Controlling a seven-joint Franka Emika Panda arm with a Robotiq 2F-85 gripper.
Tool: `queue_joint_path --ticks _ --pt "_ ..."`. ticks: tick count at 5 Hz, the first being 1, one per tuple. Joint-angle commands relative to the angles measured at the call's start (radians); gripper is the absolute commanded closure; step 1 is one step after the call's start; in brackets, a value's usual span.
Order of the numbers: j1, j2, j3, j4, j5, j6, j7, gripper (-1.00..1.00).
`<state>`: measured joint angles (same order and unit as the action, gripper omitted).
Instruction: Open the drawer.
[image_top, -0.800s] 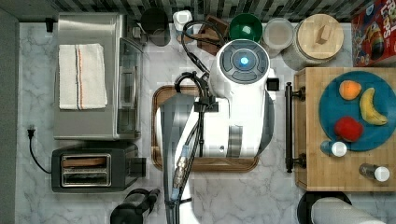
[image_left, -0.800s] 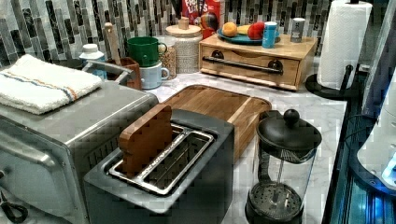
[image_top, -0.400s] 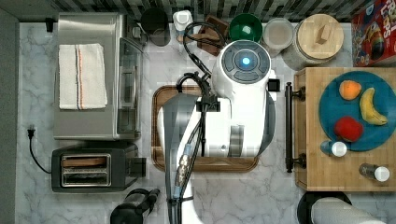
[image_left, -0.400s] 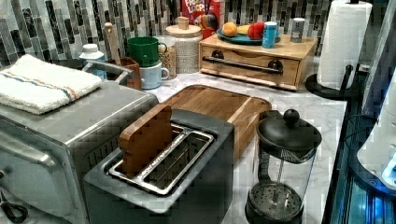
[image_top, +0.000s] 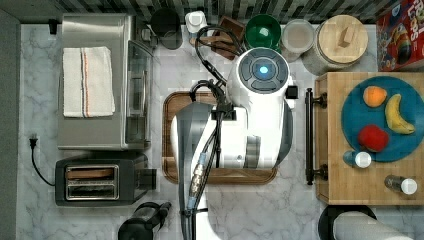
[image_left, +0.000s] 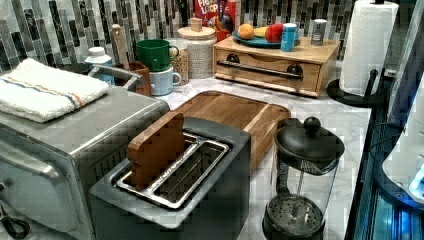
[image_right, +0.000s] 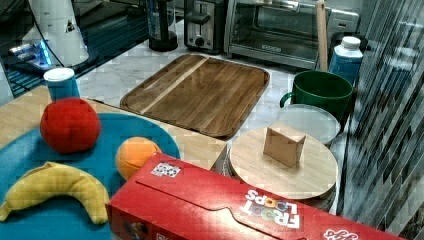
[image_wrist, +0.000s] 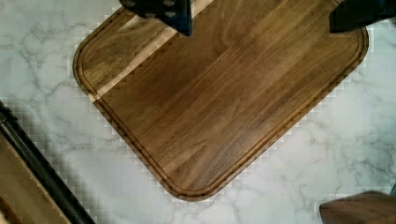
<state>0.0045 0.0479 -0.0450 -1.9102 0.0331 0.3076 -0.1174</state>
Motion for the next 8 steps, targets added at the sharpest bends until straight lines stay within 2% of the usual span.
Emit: queue_joint_path --ticks 1,2,4,5,6,7,8 --pt "-0.083 -0.106 -0.067 -0.132 0.013 0.006 -0.51 -1.0" --pt "-0.12 -0.136 -0.077 -0.199 -0.005 0.082 -0.65 -1.0" --pt "-0.142 -0.136 -0.125 -0.267 -0.059 0.196 -0.836 -1.0" --pt "-0.181 -0.104 -0.123 -0.274 -0.071 0.254 -0.935 -1.0" --pt "-0.195 -0.072 -0.137 -0.268 -0.092 0.29 -1.001 -1.0" --pt "-0.203 -0.033 -0.166 -0.252 -0.068 0.325 -1.089 -1.0" --pt "-0.201 -0.013 -0.194 -0.3 -0.033 0.44 -1.137 -1.0"
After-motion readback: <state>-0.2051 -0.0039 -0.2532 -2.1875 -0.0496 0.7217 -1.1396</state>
